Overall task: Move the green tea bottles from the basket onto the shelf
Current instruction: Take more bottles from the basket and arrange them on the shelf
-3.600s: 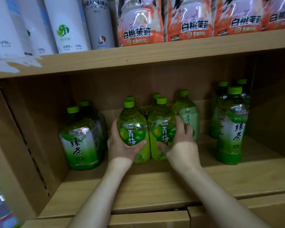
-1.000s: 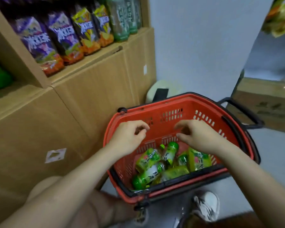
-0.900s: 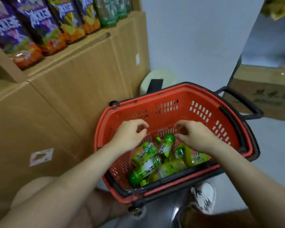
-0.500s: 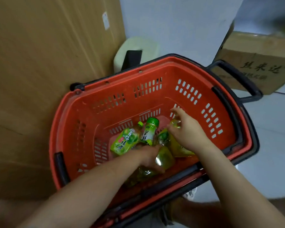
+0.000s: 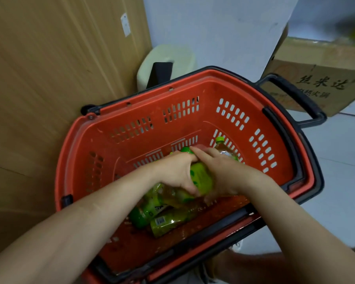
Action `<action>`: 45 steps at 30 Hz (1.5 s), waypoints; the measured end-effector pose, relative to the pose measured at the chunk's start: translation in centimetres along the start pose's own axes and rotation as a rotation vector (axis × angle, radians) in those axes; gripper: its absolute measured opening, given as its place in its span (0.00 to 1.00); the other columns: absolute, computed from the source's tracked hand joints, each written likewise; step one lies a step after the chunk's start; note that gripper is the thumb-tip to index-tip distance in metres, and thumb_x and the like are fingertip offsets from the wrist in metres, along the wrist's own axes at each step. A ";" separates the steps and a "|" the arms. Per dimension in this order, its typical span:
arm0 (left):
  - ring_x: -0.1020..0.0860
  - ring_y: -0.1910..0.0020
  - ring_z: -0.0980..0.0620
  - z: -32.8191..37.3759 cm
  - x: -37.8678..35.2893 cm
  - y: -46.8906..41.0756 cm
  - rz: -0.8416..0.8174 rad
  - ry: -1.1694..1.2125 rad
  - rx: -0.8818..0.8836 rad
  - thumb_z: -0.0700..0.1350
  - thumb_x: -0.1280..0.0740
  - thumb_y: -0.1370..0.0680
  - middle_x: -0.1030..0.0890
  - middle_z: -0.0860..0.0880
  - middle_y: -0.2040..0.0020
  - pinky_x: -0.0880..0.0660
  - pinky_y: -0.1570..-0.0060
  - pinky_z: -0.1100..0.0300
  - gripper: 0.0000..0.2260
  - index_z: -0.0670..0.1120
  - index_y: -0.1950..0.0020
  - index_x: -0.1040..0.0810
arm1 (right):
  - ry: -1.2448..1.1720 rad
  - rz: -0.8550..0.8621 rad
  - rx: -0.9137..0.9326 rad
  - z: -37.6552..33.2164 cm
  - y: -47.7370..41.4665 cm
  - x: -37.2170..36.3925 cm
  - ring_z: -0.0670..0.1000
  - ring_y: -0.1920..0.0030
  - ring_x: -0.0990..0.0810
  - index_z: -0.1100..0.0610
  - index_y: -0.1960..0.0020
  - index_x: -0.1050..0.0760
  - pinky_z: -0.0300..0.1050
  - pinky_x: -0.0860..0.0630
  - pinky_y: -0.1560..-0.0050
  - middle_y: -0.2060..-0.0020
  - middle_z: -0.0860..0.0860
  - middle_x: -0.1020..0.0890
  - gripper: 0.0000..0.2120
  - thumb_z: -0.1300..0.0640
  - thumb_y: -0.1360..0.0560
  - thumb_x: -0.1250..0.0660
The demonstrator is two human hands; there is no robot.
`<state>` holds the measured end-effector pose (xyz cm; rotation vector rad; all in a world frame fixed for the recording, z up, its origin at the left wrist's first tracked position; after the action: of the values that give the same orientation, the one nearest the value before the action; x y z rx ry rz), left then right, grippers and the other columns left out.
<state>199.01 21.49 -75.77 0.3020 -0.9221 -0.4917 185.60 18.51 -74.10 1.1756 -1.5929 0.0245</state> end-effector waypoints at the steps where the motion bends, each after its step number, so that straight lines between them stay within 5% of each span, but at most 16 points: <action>1: 0.23 0.46 0.55 -0.1 0.6 0.0 0.012 0.067 -0.004 0.55 0.20 0.41 0.21 0.54 0.43 0.27 0.47 0.62 0.39 0.49 0.33 0.29 | 0.031 0.015 0.023 0.1 -0.2 0.8 0.56 0.27 0.40 0.40 0.25 0.65 0.54 0.36 0.30 0.27 0.52 0.42 0.65 0.46 0.43 0.19; 7: 0.31 0.33 0.56 -3.6 -1.3 -0.3 0.052 0.627 0.158 0.42 0.21 0.36 0.28 0.52 0.33 0.33 0.38 0.62 0.40 0.50 0.27 0.35 | 0.274 0.149 0.021 0.5 -1.0 1.5 0.58 0.38 0.27 0.50 0.23 0.59 0.48 0.28 0.44 0.36 0.56 0.28 0.58 0.44 0.39 0.23; 9: 0.31 0.33 0.51 -5.8 -2.6 -0.5 0.130 0.766 0.327 0.48 0.23 0.33 0.29 0.50 0.33 0.32 0.37 0.58 0.37 0.52 0.28 0.36 | 0.344 0.207 -0.056 1.0 -1.2 1.6 0.58 0.38 0.27 0.53 0.24 0.51 0.54 0.28 0.42 0.37 0.56 0.27 0.53 0.40 0.39 0.25; 11: 0.32 0.32 0.47 -7.7 -4.5 -0.6 0.085 0.639 0.496 0.58 0.26 0.32 0.33 0.48 0.29 0.34 0.35 0.56 0.39 0.51 0.26 0.39 | 0.409 0.245 -0.126 1.5 -1.6 2.0 0.59 0.36 0.29 0.52 0.28 0.43 0.61 0.31 0.38 0.37 0.56 0.28 0.47 0.36 0.39 0.27; 15: 0.41 0.27 0.39 -9.5 -9.4 -0.7 -0.108 -0.037 0.515 0.56 0.23 0.35 0.43 0.43 0.24 0.36 0.31 0.46 0.49 0.50 0.23 0.49 | 0.379 0.315 -0.246 2.2 -1.9 2.7 0.59 0.35 0.32 0.52 0.31 0.37 0.62 0.34 0.38 0.37 0.56 0.30 0.43 0.35 0.39 0.28; 19: 0.27 0.39 0.38 -10.0 -10.8 -1.3 0.017 -0.262 0.494 0.42 0.27 0.30 0.28 0.38 0.37 0.25 0.44 0.48 0.36 0.46 0.27 0.43 | 0.305 0.351 -0.287 2.8 -1.8 2.7 0.58 0.37 0.30 0.52 0.33 0.35 0.60 0.32 0.39 0.41 0.55 0.28 0.41 0.34 0.40 0.30; 27: 0.22 0.48 0.45 -6.9 -0.8 5.7 0.463 0.050 0.505 0.51 0.25 0.34 0.21 0.47 0.45 0.27 0.55 0.58 0.36 0.49 0.31 0.37 | 0.093 0.472 -0.266 1.5 -1.5 3.8 0.57 0.41 0.25 0.54 0.33 0.33 0.57 0.28 0.44 0.41 0.54 0.24 0.44 0.30 0.40 0.32; 33: 0.21 0.47 0.55 -1.9 5.9 16.8 0.912 0.270 0.356 0.51 0.20 0.41 0.19 0.55 0.45 0.26 0.43 0.59 0.41 0.54 0.31 0.34 | 0.013 0.658 -0.102 -4.3 2.5 9.5 0.61 0.44 0.23 0.59 0.38 0.28 0.53 0.24 0.47 0.44 0.60 0.21 0.43 0.33 0.43 0.28; 39: 0.25 0.43 0.54 4.6 9.6 29.4 1.213 0.221 0.280 0.48 0.20 0.39 0.24 0.56 0.41 0.32 0.46 0.64 0.42 0.56 0.31 0.38 | -0.469 0.871 0.090 -13.0 10.5 13.1 0.57 0.48 0.19 0.54 0.41 0.25 0.55 0.23 0.46 0.50 0.56 0.17 0.43 0.32 0.49 0.26; 45: 0.23 0.46 0.53 8.9 11.6 43.1 1.505 0.130 0.265 0.51 0.19 0.41 0.23 0.55 0.46 0.28 0.45 0.60 0.38 0.54 0.36 0.34 | -1.227 0.772 0.429 -23.8 15.3 11.1 0.50 0.63 0.16 0.59 0.51 0.20 0.47 0.21 0.61 0.60 0.53 0.15 0.28 0.45 0.45 0.22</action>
<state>209.47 51.60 -43.30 -0.1701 -0.8450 1.0257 193.64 32.26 -48.18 0.7854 -3.1925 0.1789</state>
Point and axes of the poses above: each hand's wrist, its own y-axis away from the middle knuckle, its own x-axis out of the back of the hand, z = x × y, the point moved 3 cm from there along -y, towards the middle knuckle
